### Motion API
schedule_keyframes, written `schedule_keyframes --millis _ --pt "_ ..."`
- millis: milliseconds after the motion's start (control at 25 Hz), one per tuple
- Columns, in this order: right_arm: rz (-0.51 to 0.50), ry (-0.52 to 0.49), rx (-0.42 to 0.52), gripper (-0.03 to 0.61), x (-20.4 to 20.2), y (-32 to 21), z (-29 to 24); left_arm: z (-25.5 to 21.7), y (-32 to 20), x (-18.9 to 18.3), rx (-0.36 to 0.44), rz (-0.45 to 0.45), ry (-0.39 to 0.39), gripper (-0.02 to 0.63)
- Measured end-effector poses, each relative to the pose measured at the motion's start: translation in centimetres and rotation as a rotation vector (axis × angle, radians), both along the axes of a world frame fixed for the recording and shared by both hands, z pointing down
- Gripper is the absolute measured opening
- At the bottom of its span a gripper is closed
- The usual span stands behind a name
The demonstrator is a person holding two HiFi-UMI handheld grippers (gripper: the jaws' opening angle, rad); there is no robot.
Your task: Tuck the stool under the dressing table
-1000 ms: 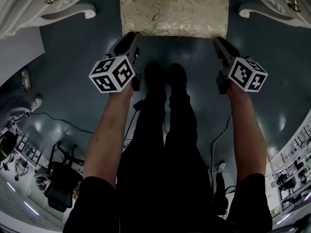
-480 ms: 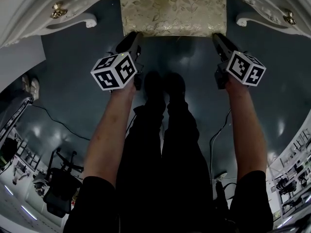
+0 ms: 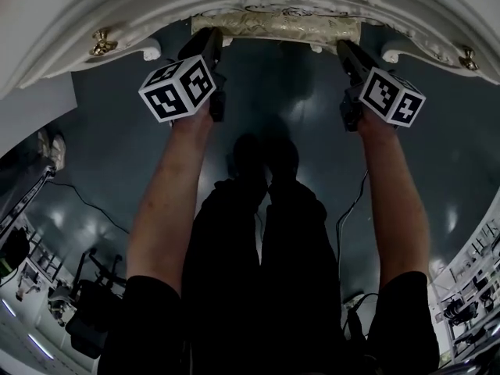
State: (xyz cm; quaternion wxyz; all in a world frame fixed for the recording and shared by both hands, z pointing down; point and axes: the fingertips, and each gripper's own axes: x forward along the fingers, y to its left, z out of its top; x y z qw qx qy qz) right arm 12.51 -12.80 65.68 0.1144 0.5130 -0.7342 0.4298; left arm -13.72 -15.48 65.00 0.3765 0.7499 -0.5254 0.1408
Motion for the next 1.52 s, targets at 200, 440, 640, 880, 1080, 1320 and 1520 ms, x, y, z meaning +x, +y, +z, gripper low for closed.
schedule_keyframes --millis 200,440,640,880,1080,1320,1520 --pt "0.008 0.042 0.029 0.075 1.0 -1.9 0.0 0.1 -0.4 0.9 0.025 -0.012 0.014 0.083" --pt "0.052 0.087 0.045 0.074 2.3 -4.0 0.0 0.3 -1.1 2.1 0.010 0.015 0.037 0.080" --pt "0.090 0.127 0.049 0.074 2.8 -4.5 -0.6 0.1 -1.1 2.3 -0.004 0.041 0.042 0.047" --pt "0.081 0.070 -0.003 0.075 1.9 -0.8 -0.3 0.4 -1.2 2.5 -0.028 0.088 -0.020 0.037" --pt "0.028 0.016 -0.050 0.074 -0.2 5.3 -0.3 0.2 -1.9 2.5 -0.022 0.075 -0.052 0.037" --pt "0.009 -0.088 -0.124 0.075 -2.9 12.2 0.2 0.1 -2.1 2.4 0.011 0.038 -0.009 0.037" --pt "0.020 -0.134 -0.108 0.074 -4.9 13.1 -0.3 0.1 -2.4 2.2 0.024 0.030 -0.013 0.035"
